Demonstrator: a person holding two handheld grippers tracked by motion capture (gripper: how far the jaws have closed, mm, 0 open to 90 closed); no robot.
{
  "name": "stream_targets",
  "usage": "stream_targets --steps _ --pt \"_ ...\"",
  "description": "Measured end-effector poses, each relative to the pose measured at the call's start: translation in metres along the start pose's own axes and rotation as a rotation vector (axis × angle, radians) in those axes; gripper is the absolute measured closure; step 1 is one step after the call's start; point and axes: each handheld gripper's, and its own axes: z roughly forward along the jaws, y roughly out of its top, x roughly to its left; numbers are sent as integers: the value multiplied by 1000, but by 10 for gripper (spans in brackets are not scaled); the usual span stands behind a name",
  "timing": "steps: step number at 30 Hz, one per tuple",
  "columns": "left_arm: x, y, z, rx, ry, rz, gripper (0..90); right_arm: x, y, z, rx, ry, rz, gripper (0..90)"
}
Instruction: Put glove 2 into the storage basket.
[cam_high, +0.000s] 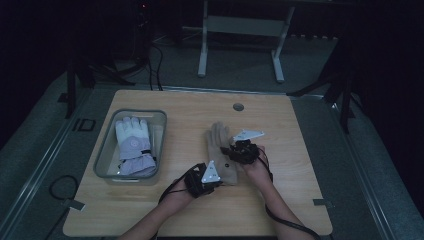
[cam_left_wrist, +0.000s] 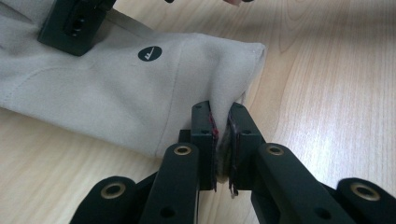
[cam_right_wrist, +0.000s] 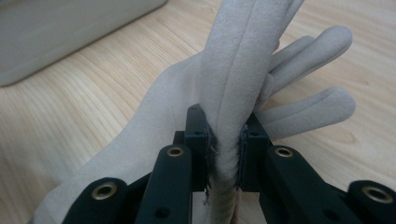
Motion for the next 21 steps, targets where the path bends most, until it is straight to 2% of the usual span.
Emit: stream_targets --steps 2,4,7,9,13,15,21 --pt "0 1 -3 3 3 4 835 2 3 -1 -5 6 0 783" --pt "2 3 -14 7 10 19 835 8 13 -6 -24 13 -20 783" --pt "3 4 -22 4 15 24 835 12 19 -8 -39 22 -17 783" --pt "6 5 -33 6 23 31 835 15 26 -11 -58 35 -17 783" --pt "9 5 -45 20 46 50 835 19 35 -10 -62 52 -23 783" --pt "11 5 -49 26 42 46 835 23 40 -9 -62 52 -34 783" --pt "17 2 -61 35 66 42 835 32 57 -3 -69 56 -55 783"
